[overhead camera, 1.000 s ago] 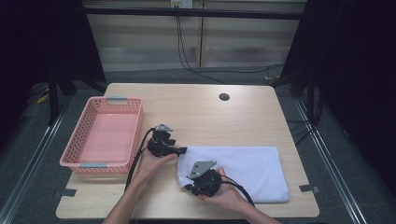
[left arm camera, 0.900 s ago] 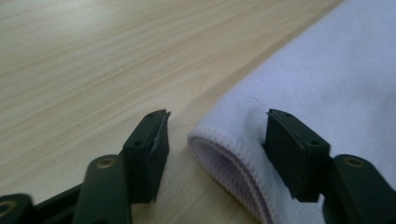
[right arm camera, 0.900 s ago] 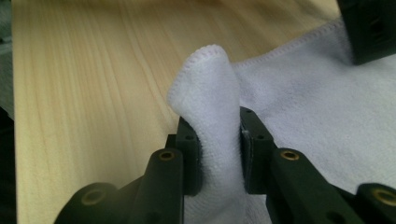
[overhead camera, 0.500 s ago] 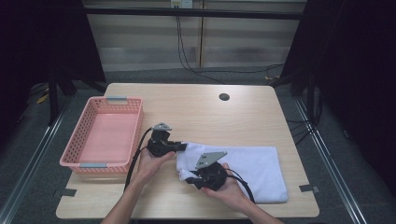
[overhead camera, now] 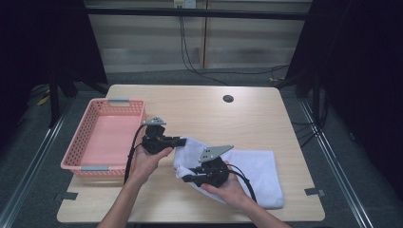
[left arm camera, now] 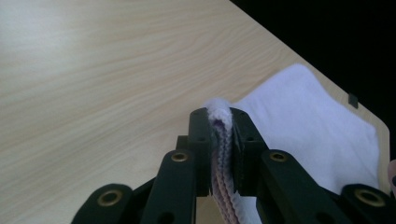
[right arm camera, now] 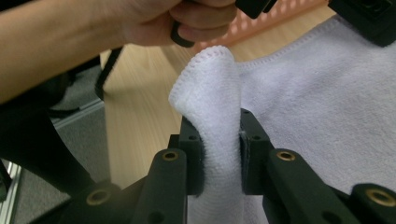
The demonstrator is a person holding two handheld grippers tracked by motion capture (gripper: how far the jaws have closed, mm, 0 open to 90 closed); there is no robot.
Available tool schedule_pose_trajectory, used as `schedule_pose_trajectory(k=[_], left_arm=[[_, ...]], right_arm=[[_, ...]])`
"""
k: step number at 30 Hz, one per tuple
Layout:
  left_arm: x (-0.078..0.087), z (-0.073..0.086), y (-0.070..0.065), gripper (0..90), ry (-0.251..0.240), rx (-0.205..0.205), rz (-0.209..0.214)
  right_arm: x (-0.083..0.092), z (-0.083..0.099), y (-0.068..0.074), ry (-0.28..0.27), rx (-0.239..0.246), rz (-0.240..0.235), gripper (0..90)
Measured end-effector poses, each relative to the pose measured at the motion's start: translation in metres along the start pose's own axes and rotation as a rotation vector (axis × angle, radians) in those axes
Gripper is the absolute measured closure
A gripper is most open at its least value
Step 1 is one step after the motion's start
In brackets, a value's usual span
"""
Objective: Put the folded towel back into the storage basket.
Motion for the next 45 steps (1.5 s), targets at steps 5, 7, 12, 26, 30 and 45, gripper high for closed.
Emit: schedule_pose_trajectory(k=[5,7,12,26,30,45], left_arm=[[0.03,-0.022,-0.009,80.8,-0.037,-0.037,-0.031],[0.043,-0.032,-0.012,80.8,-0.045,-0.05,-0.054],[0.051,-0.041,-0.021,80.6,-0.03,-0.101,-0.134],[-0.045,-0.033,-0.066,79.0,0.04,-0.118,0.03],[-0.075,-0.027,-0.081,78.4,0.085,-0.145,0.039],[-0.126,-0.016,-0.123,44.6,0.135,-0.202,0.082]], right_arm=[[0.003,-0.031,0.01,-0.066,0.028,-0.026,75.5],[0.005,-0.046,0.015,-0.094,0.042,-0.037,75.5],[0.011,-0.065,0.024,-0.174,0.057,-0.024,75.5],[0.066,0.01,0.011,-0.183,-0.017,0.123,74.9],[0.081,0.04,0.005,-0.154,-0.029,0.172,74.4],[0.144,0.12,-0.01,-0.029,-0.157,0.303,36.1]])
Point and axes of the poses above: each handheld gripper's, and its own axes: x roughly backward along the jaws, z roughly out of its underside, y roughly to its left, the point moved 4 cm from there along -x, roughly forward along the jaws, and after that the axes turned 3 degrees about x, right-handed, at the moved point
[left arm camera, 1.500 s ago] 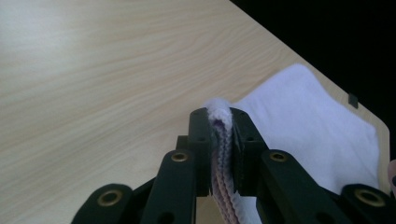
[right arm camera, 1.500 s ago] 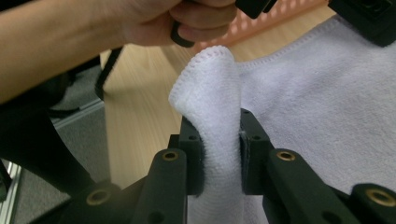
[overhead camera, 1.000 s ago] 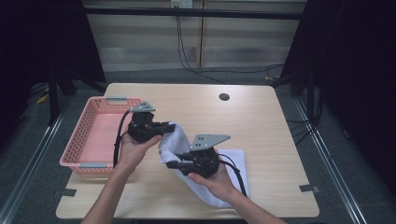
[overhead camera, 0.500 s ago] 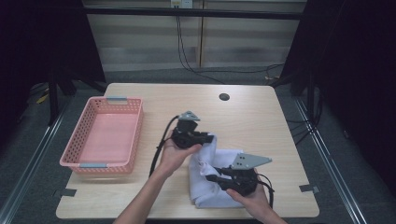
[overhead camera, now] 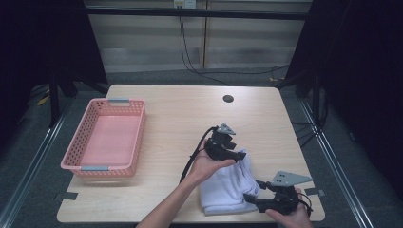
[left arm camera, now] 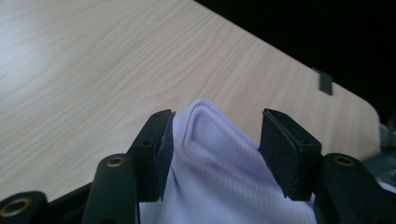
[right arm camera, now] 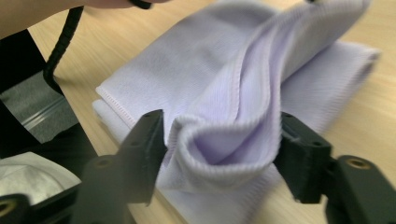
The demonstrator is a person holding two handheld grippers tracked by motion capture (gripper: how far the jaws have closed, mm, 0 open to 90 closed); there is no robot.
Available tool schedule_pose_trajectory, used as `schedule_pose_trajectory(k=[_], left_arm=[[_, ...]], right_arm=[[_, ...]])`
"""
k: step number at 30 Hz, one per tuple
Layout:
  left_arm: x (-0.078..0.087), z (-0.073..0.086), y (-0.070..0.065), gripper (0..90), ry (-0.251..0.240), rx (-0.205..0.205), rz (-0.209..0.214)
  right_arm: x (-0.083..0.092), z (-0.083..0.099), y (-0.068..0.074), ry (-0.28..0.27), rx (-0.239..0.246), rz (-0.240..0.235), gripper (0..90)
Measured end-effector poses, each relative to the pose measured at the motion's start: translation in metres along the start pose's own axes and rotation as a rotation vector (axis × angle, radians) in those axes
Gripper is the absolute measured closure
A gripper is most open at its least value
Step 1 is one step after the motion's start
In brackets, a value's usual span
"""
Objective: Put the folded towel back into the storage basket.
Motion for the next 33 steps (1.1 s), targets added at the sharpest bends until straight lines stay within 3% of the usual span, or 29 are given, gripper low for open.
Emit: schedule_pose_trajectory(k=[1,2,3,5,7,10,11,13,14,15,17,19,23,25,27,29,31,32,33], left_arm=[[0.008,0.0,0.0,43.6,-0.003,-0.012,-0.017],[0.02,0.003,-0.002,42.5,-0.024,-0.012,-0.015],[0.02,0.003,-0.002,42.0,-0.024,-0.012,-0.015],[0.038,0.012,-0.003,42.8,-0.033,-0.012,0.003],[0.048,0.027,-0.007,52.6,-0.015,-0.03,0.017],[0.055,0.055,-0.017,57.9,0.043,-0.053,0.049],[0.056,0.063,-0.02,56.9,0.063,-0.071,0.052],[0.056,0.078,-0.027,52.3,0.088,-0.071,0.077],[0.056,0.084,-0.03,50.4,0.098,-0.071,0.082],[0.055,0.089,-0.031,48.5,0.12,-0.077,0.093],[0.052,0.1,-0.029,47.4,0.138,-0.079,0.062],[0.049,0.11,-0.023,46.8,0.149,-0.048,0.061],[0.056,0.115,-0.023,44.3,0.133,-0.039,0.051],[0.067,0.118,-0.027,38.7,0.132,-0.039,0.055],[0.079,0.127,-0.029,37.3,0.131,-0.036,0.041],[0.085,0.136,-0.028,33.4,0.138,-0.024,0.031],[0.089,0.151,-0.026,31.5,0.158,0.003,0.017],[0.087,0.157,-0.025,28.5,0.182,0.007,0.033],[0.084,0.158,-0.025,23.2,0.187,0.005,0.042]], right_arm=[[0.005,-0.001,-0.003,-0.007,0.002,0.008,35.0],[0.008,-0.003,-0.007,-0.022,0.002,0.032,33.6],[0.011,-0.01,-0.013,-0.047,-0.008,0.046,33.4],[0.008,-0.019,-0.023,-0.054,-0.028,0.065,32.4],[-0.003,-0.031,-0.037,-0.049,-0.016,0.107,32.5],[-0.027,-0.049,-0.059,-0.018,0.002,0.145,33.5],[-0.036,-0.055,-0.065,-0.01,-0.004,0.152,33.4],[-0.053,-0.064,-0.076,0.014,-0.004,0.136,32.4],[-0.061,-0.067,-0.08,0.035,0.016,0.167,33.1],[-0.068,-0.067,-0.083,0.052,0.017,0.179,36.4],[-0.079,-0.06,-0.089,0.127,0.006,0.191,42.9],[-0.079,-0.05,-0.094,0.154,0.017,0.215,43.8],[-0.071,-0.032,-0.104,0.176,-0.019,0.179,42.7],[-0.071,-0.034,-0.102,0.179,0.014,0.184,42.3],[-0.072,-0.038,-0.101,0.165,0.041,0.176,36.0],[-0.074,-0.042,-0.1,0.136,0.032,0.105,30.2],[-0.076,-0.044,-0.101,0.127,0.037,0.097,26.4],[-0.079,-0.046,-0.102,0.117,0.024,0.06,24.7],[-0.086,-0.046,-0.103,0.149,0.032,0.062,20.0]])
Point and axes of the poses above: each handheld gripper's, and its own axes: x roughly backward along the jaws, z roughly out of its underside, y roughly to its left, the point moved 4 cm from there along -x, roughly forward along the jaws, and after that the axes turned 3 degrees about x, right-handed, at the moved point
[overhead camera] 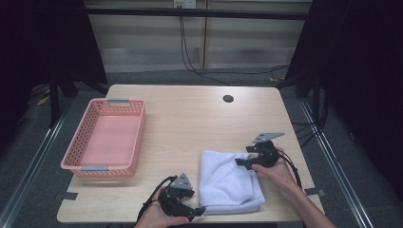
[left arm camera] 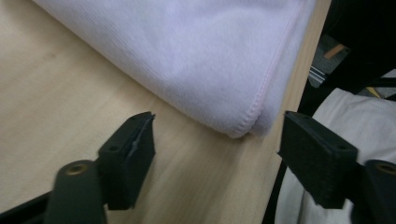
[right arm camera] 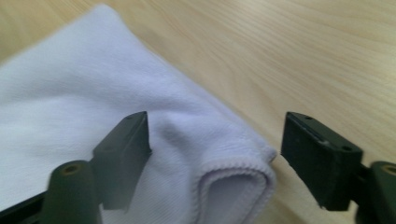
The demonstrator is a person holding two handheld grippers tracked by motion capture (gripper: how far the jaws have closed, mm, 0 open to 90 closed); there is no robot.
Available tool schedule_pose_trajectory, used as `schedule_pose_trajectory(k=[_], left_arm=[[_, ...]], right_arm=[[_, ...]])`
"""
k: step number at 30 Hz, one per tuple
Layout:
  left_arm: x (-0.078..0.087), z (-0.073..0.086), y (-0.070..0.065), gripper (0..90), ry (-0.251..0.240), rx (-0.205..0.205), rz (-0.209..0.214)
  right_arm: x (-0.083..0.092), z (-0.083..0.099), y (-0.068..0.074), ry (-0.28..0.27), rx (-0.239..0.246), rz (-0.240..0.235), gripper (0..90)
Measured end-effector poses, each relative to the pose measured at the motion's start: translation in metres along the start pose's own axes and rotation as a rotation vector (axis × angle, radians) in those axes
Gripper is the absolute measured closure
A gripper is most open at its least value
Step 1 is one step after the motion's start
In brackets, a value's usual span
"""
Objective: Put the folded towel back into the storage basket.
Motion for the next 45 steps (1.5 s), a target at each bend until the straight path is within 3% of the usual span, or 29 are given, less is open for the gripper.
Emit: schedule_pose_trajectory(k=[5,7,8,9,12,13,15,17,18,19,21,26,32,34,37,38,45], left_arm=[[-0.011,-0.008,-0.003,22.0,0.003,0.007,0.024],[-0.015,-0.011,-0.006,21.8,0.007,-0.014,0.011],[-0.015,-0.011,-0.006,22.2,0.014,-0.026,-0.019],[-0.015,-0.011,-0.007,22.9,0.016,-0.037,-0.009],[-0.016,-0.011,-0.009,32.8,0.012,-0.062,-0.004],[-0.015,-0.011,-0.009,35.0,0.032,-0.074,-0.038],[-0.015,-0.011,-0.009,37.0,0.021,-0.073,-0.03],[-0.015,-0.011,-0.009,45.4,0.018,-0.08,-0.038],[-0.015,-0.011,-0.009,48.6,0.018,-0.08,-0.038],[-0.015,-0.011,-0.009,55.6,0.027,-0.089,-0.053],[-0.014,-0.012,-0.006,61.4,0.044,-0.092,-0.057],[-0.014,-0.012,-0.002,71.1,0.035,-0.05,-0.026],[-0.013,-0.011,-0.001,74.2,0.018,-0.027,-0.009],[-0.01,-0.011,0.002,74.7,0.017,-0.015,0.001],[-0.005,-0.012,0.003,75.2,0.01,-0.019,-0.018],[-0.003,-0.013,0.002,75.3,-0.005,-0.01,0.011],[0.007,-0.02,0.002,75.9,-0.043,-0.005,0.029]], right_arm=[[-0.011,0.001,-0.001,0.042,-0.017,-0.056,18.9],[-0.014,0.002,0.0,0.047,-0.01,-0.066,18.9],[-0.014,0.003,-0.001,0.049,-0.012,-0.07,18.9],[-0.014,0.004,-0.001,0.054,-0.012,-0.069,19.1],[-0.015,0.006,-0.001,0.05,-0.002,-0.082,19.4],[-0.014,0.006,0.0,0.056,0.006,-0.079,20.6],[-0.014,0.006,0.001,0.066,0.008,-0.082,23.1],[-0.013,0.005,0.004,0.071,0.023,-0.111,32.0],[-0.013,0.005,0.004,0.071,0.023,-0.111,32.0],[-0.013,0.005,0.005,0.076,0.029,-0.125,41.2],[-0.012,0.005,0.007,0.073,0.037,-0.14,44.7],[-0.011,0.005,0.008,0.074,0.019,-0.173,55.3],[-0.01,0.004,0.01,0.082,-0.012,-0.182,64.7],[-0.009,0.003,0.009,0.079,-0.021,-0.183,66.2],[-0.007,0.0,0.009,0.079,-0.049,-0.187,68.3],[-0.007,0.0,0.008,0.075,-0.054,-0.19,68.6],[-0.003,-0.01,0.006,0.046,-0.085,-0.206,70.0]])
Point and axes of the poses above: each handheld gripper's, and its own axes: x roughly backward along the jaws, z roughly out of its underside, y roughly to its left, the point moved 4 cm from there along -x, roughly forward along the jaws, and after that the axes turned 3 degrees about x, right-handed, at the moved point
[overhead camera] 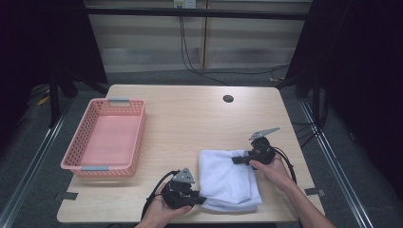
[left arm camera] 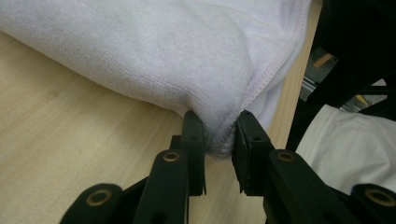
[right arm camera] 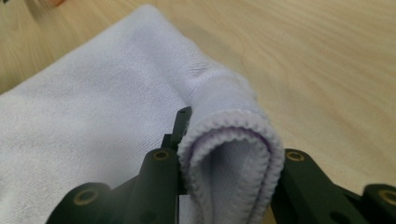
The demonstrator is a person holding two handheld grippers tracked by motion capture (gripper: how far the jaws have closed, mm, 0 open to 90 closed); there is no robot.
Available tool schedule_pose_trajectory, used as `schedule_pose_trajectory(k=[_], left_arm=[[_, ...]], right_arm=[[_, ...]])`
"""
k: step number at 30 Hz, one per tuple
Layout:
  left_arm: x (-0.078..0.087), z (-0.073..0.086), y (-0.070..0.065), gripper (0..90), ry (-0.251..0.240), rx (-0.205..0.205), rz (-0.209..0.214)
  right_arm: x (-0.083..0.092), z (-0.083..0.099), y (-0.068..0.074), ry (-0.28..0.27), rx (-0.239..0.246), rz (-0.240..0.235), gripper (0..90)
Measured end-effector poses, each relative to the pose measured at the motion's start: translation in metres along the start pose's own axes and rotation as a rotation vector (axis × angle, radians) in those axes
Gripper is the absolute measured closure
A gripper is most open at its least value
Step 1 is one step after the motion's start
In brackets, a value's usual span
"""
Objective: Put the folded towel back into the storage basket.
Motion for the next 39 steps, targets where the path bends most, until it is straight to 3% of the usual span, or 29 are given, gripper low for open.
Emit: schedule_pose_trajectory(k=[6,19,20,29,39], left_arm=[[0.007,-0.009,0.001,75.9,-0.035,-0.002,-0.008],[0.036,-0.025,0.009,76.3,-0.095,-0.02,-0.045],[0.041,-0.027,0.011,76.4,-0.103,-0.02,-0.061],[0.057,-0.027,0.022,76.4,-0.144,0.009,-0.079],[0.098,-0.037,0.032,76.4,-0.201,0.006,-0.103]], right_arm=[[0.011,-0.013,0.0,-0.044,0.002,-0.014,70.1],[0.016,-0.038,-0.001,-0.084,0.01,-0.04,70.1],[0.017,-0.044,0.0,-0.087,0.015,-0.038,70.1],[0.012,-0.079,0.005,-0.102,0.045,-0.035,70.1],[0.001,-0.119,0.016,-0.103,0.097,-0.058,70.2]])
Point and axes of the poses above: each handheld gripper's, and its own axes: x roughly backward along the jaws, z roughly out of its underside, y roughly to its left, the point moved 4 cm from there along -x, roughly forward along the jaws, and after that the axes turned 3 degrees about x, right-handed, at the moved point
